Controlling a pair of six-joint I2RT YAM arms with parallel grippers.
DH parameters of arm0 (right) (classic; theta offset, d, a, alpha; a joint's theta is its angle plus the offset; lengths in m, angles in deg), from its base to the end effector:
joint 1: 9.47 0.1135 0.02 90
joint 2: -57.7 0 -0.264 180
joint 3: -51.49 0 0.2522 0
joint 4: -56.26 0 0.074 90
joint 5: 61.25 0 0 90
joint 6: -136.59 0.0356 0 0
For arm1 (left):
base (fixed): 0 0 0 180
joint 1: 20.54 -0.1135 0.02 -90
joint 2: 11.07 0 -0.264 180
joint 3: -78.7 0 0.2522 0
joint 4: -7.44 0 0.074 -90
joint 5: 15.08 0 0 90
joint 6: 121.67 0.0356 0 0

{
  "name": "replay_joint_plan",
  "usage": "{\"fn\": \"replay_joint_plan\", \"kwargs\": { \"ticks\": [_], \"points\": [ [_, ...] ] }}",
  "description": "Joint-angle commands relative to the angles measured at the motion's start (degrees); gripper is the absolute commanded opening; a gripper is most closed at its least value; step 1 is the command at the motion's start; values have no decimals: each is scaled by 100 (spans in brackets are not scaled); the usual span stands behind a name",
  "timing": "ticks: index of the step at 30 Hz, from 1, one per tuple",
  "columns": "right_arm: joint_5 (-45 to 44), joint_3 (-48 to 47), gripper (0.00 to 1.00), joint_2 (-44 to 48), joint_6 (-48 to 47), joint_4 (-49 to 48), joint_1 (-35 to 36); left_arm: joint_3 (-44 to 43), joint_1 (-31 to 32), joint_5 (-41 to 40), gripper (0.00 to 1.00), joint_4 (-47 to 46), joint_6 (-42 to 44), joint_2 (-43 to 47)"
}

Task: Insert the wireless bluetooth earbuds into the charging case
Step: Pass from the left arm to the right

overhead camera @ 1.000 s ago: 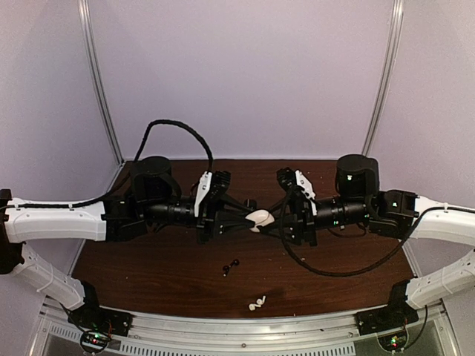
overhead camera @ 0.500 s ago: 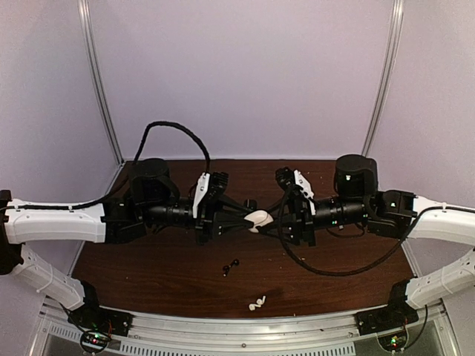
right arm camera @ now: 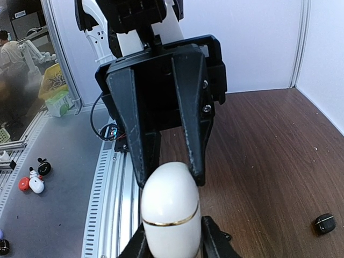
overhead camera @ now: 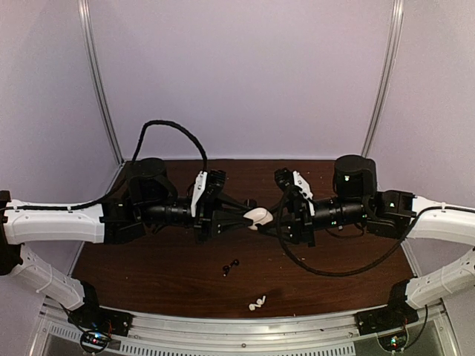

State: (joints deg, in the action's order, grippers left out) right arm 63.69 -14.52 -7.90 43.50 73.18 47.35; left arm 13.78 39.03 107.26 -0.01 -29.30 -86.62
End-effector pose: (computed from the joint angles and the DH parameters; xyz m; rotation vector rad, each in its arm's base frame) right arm 0.1264 0.2305 0.3264 -1.3589 1.4482 1.1950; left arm 0.1385 -0.2734 0.3169 1.2748 1.2179 -1.2028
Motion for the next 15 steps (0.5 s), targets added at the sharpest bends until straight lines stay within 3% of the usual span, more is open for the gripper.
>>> {"fn": "replay_joint_plan", "kwargs": {
  "ticks": [1, 3, 9, 15],
  "points": [
    [96, -99, 39, -3, -5, -84, 13, 1, -29, -34, 2, -320, -82, 44],
    [101, -127, 43, -20, -27, -37, 14, -17, -25, -10, 2, -297, -86, 17],
    [100, -120, 34, -40, -38, -56, 14, -14, -29, -40, 2, -330, -79, 5],
    [103, -128, 35, -49, -18, -104, 14, -26, -24, -34, 2, -331, -87, -54]
  ]
}}
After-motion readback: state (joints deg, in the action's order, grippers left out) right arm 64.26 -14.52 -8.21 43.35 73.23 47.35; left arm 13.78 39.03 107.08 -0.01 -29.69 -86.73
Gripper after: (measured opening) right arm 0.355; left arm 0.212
